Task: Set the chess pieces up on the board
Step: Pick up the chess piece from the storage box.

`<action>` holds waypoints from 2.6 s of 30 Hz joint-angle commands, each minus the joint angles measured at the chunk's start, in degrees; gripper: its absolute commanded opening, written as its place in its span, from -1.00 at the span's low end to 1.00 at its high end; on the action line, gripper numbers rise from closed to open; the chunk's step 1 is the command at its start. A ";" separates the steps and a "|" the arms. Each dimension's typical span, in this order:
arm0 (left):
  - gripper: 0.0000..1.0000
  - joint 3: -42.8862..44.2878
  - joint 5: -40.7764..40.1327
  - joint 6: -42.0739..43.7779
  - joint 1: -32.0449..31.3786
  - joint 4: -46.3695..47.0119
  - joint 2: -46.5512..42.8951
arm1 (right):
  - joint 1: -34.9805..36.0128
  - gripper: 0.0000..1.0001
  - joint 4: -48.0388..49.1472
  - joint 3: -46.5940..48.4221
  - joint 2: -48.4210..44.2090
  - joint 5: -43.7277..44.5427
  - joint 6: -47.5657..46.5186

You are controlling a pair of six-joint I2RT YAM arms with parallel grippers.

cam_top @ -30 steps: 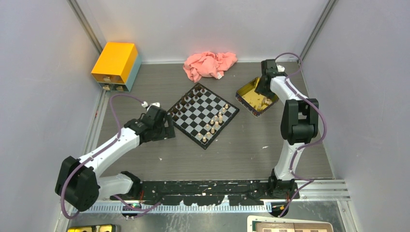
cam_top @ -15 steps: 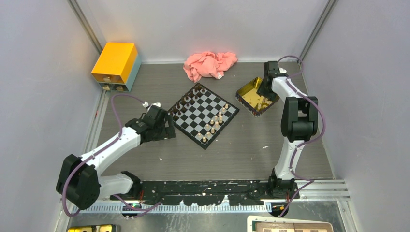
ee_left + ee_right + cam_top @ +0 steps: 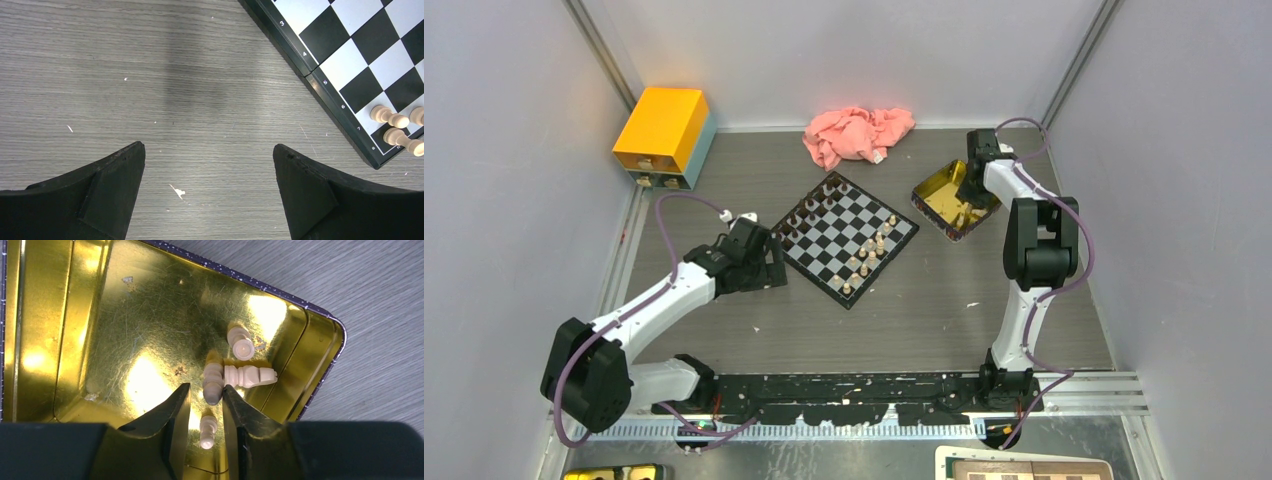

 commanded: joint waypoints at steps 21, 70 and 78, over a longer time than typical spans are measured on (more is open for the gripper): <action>0.99 2.44 -0.60 1.24 -0.17 1.89 -0.18 | -0.20 -0.98 1.44 3.24 -0.30 -0.38 -0.51; 0.99 -0.81 0.43 -0.53 -0.28 1.80 -6.85 | 4.19 -0.99 -1.43 3.59 -13.41 -8.71 -2.16; 0.99 -0.08 1.02 -0.94 -0.28 2.49 -5.80 | 7.39 -0.99 -2.14 5.37 -13.88 -10.99 -1.58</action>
